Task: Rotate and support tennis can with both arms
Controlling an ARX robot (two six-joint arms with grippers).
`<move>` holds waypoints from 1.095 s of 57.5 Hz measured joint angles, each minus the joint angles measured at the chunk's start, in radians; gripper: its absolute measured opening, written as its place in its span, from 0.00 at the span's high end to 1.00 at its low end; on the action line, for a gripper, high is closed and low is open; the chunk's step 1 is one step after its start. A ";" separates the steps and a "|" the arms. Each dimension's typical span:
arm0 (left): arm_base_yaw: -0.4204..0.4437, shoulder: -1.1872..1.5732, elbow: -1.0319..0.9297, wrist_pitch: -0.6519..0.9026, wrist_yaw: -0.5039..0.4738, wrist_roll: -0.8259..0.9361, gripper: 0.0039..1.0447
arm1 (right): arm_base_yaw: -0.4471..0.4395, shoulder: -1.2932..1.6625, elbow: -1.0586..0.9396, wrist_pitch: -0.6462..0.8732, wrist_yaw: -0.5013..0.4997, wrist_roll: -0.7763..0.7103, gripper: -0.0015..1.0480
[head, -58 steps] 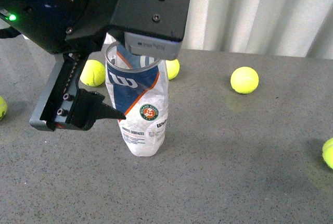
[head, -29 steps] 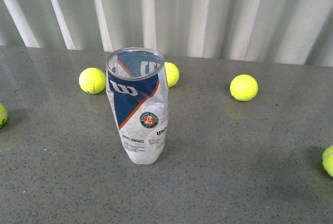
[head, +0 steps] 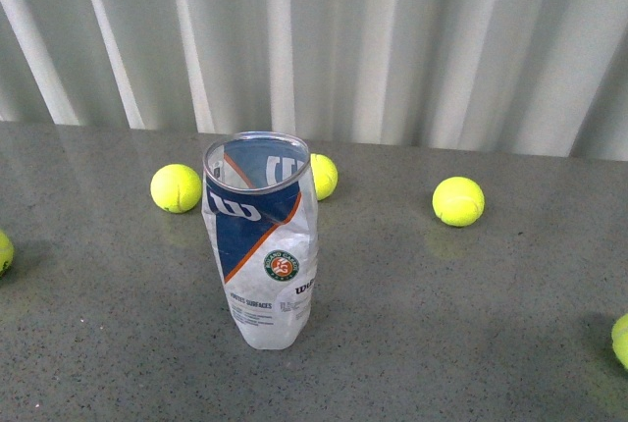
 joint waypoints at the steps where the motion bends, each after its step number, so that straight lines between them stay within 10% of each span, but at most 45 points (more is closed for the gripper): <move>1: -0.011 -0.014 -0.024 0.029 -0.015 -0.030 0.35 | 0.000 0.000 0.000 0.000 0.000 0.000 0.07; 22: -0.180 -0.238 -0.209 0.012 -0.178 -0.164 0.97 | 0.000 0.000 0.000 0.000 0.000 0.000 0.07; 63: -0.365 -0.558 -0.327 -0.161 -0.354 -0.175 0.97 | 0.000 0.000 0.000 0.000 0.000 0.000 0.07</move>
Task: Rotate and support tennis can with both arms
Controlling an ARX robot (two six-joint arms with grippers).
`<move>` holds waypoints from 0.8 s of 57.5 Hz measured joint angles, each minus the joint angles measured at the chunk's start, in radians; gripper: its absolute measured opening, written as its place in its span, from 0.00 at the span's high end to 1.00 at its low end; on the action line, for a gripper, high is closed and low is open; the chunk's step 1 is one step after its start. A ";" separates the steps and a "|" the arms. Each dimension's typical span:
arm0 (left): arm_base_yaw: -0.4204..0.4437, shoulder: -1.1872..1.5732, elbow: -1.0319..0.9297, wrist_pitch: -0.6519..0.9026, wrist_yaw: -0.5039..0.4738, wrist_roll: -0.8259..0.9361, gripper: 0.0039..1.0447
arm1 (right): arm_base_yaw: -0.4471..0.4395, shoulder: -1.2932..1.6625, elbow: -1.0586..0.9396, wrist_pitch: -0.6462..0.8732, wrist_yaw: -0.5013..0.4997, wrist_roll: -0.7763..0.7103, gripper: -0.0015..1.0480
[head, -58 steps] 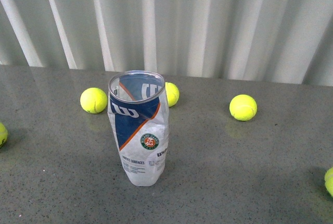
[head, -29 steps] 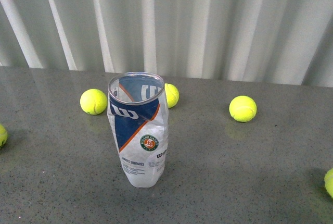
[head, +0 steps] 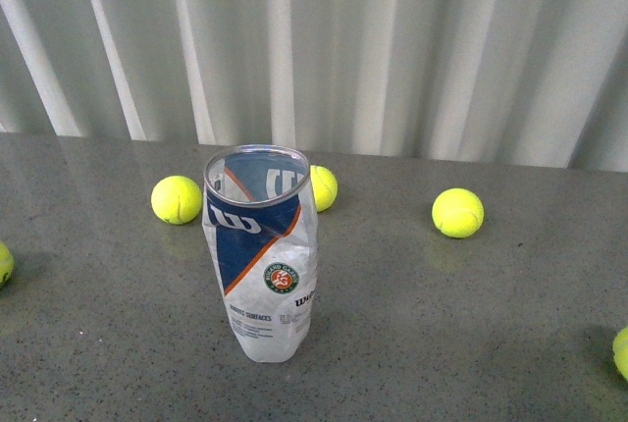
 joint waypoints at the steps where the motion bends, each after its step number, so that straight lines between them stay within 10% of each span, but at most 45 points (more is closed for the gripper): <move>1: 0.000 -0.009 0.000 -0.007 0.000 0.000 0.97 | 0.000 0.000 0.000 0.000 0.000 0.000 0.07; 46: 0.000 -0.353 0.000 -0.352 0.000 0.000 0.97 | 0.000 0.000 0.000 0.000 0.000 0.000 0.07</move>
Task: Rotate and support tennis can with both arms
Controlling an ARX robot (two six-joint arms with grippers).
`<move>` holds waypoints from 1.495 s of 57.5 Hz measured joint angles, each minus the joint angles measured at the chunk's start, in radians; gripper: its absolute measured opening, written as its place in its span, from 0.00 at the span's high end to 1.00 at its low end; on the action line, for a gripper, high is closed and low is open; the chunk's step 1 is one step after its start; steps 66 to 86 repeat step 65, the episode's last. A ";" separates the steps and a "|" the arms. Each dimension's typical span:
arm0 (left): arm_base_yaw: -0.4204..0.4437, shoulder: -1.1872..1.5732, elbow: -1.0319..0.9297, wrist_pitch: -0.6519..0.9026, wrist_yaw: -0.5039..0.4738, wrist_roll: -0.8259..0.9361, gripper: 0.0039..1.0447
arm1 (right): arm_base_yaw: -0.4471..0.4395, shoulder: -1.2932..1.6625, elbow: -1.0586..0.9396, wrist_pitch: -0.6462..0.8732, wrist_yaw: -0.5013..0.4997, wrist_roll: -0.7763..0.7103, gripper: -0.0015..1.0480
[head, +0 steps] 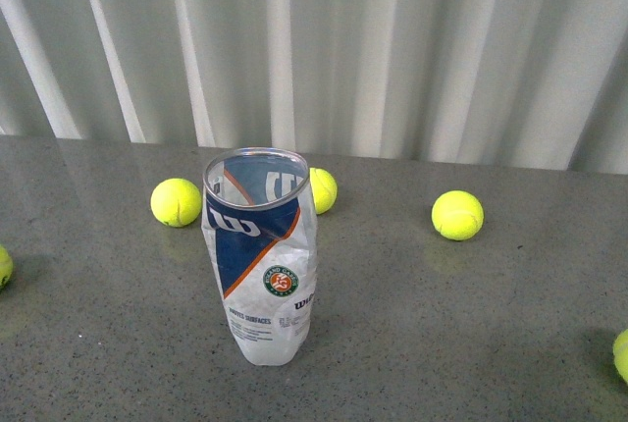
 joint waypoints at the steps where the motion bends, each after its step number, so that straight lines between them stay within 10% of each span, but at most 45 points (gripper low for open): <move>1: 0.000 0.000 0.000 -0.001 0.000 0.000 0.97 | 0.000 0.000 0.000 0.000 0.000 0.000 0.07; 16: 0.000 0.000 0.000 -0.003 0.000 0.000 0.97 | 0.000 0.000 0.000 0.000 0.000 0.000 0.07; 47: 0.000 0.000 0.000 -0.003 0.000 0.000 0.06 | 0.000 0.000 0.000 0.000 0.000 0.000 0.07; 86: 0.000 0.000 0.000 -0.003 0.000 0.000 0.06 | 0.000 0.000 0.000 0.000 0.000 0.000 0.07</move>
